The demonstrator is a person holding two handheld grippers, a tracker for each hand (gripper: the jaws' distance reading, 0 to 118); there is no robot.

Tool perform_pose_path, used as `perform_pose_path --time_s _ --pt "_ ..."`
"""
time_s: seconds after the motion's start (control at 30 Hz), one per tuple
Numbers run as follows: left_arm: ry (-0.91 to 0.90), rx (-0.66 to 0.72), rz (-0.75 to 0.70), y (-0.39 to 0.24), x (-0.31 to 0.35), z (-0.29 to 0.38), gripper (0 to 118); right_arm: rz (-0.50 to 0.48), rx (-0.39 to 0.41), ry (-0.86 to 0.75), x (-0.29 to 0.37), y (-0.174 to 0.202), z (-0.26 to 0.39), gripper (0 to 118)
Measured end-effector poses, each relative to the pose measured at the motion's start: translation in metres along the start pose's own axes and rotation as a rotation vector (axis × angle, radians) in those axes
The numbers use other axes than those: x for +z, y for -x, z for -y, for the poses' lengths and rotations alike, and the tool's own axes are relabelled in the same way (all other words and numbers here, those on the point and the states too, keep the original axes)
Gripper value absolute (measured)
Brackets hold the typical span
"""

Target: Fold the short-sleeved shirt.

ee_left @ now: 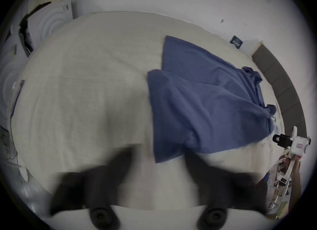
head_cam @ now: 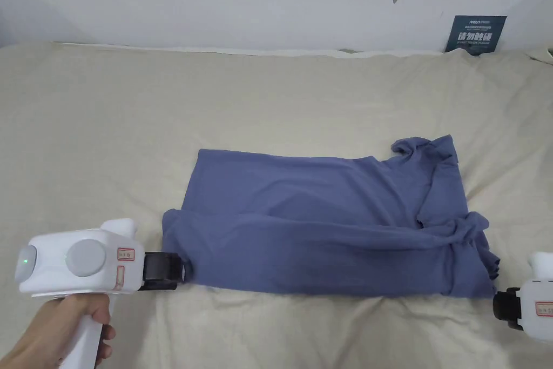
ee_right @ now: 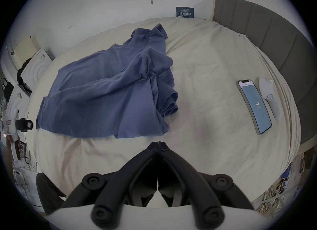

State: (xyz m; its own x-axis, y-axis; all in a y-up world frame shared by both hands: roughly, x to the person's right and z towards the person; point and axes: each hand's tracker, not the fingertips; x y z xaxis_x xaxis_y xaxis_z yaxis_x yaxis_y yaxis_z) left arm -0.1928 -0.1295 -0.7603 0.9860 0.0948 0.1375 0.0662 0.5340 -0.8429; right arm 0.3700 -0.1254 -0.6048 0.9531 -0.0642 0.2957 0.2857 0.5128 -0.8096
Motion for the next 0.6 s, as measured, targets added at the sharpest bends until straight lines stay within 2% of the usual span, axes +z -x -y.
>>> perform_pose_path --time_s 0.07,0.1,0.13,0.17,0.2,0.23,0.27,0.3,0.33,0.37,0.4,0.43,0.47,0.5,0.53,0.57,0.6 --pt "0.031 -0.021 -0.047 -0.005 -0.01 0.002 111 -0.005 0.001 -0.004 0.002 0.003 -0.003 0" --pt "0.031 -0.02 -0.045 -0.001 -0.024 -0.007 107 -0.004 0.005 -0.007 0.001 0.003 -0.004 0" --pt "0.034 -0.039 -0.046 -0.001 -0.027 -0.007 85 -0.021 0.011 0.004 -0.011 -0.004 -0.007 0" --pt "0.03 -0.048 -0.053 -0.001 -0.028 -0.009 11 -0.02 0.013 0.005 -0.014 -0.005 -0.009 0" --pt "0.0 -0.047 -0.056 0.0 -0.028 -0.009 0 -0.019 0.018 0.002 -0.017 -0.006 -0.011 1" --pt "-0.054 -0.065 -0.073 -0.004 -0.013 -0.012 0 -0.013 0.025 -0.01 -0.02 -0.006 -0.015 11" --pt "-0.019 -0.05 -0.066 -0.003 -0.015 -0.014 0 -0.012 0.042 -0.031 -0.015 0.001 -0.014 64" --pt "-0.017 -0.051 -0.051 0.0 -0.017 -0.016 0 -0.008 0.03 -0.046 -0.019 0.002 -0.016 111" --pt "-0.006 -0.064 -0.056 -0.009 -0.013 -0.016 0 -0.021 0.016 -0.029 -0.027 0.002 -0.019 117" --pt "-0.006 -0.081 -0.069 -0.014 -0.011 -0.017 0 -0.085 -0.025 -0.023 -0.032 0.001 -0.017 115" --pt "-0.003 -0.091 -0.076 -0.014 -0.011 -0.019 0 -0.066 -0.005 -0.055 -0.045 0.0 -0.026 115" --pt "0.0 -0.09 -0.071 -0.012 -0.011 -0.021 0 -0.067 -0.024 0.0 -0.058 0.001 -0.029 115" --pt "0.07 -0.042 -0.006 -0.021 -0.008 -0.015 0 -0.072 -0.027 0.035 -0.071 0.002 -0.032 115" --pt "0.068 -0.039 -0.009 -0.026 -0.006 -0.015 0 -0.065 -0.028 0.031 -0.083 0.003 -0.034 110" --pt "0.073 -0.035 -0.009 -0.027 -0.006 -0.016 0 -0.051 -0.015 0.048 -0.048 0.018 -0.03 96" --pt "0.07 -0.027 -0.013 -0.028 -0.004 -0.017 0 -0.041 0.003 0.069 -0.049 0.021 -0.031 54" --pt "0.072 -0.023 -0.013 -0.03 -0.004 -0.017 0 -0.044 0.008 0.058 -0.048 0.023 -0.03 40"
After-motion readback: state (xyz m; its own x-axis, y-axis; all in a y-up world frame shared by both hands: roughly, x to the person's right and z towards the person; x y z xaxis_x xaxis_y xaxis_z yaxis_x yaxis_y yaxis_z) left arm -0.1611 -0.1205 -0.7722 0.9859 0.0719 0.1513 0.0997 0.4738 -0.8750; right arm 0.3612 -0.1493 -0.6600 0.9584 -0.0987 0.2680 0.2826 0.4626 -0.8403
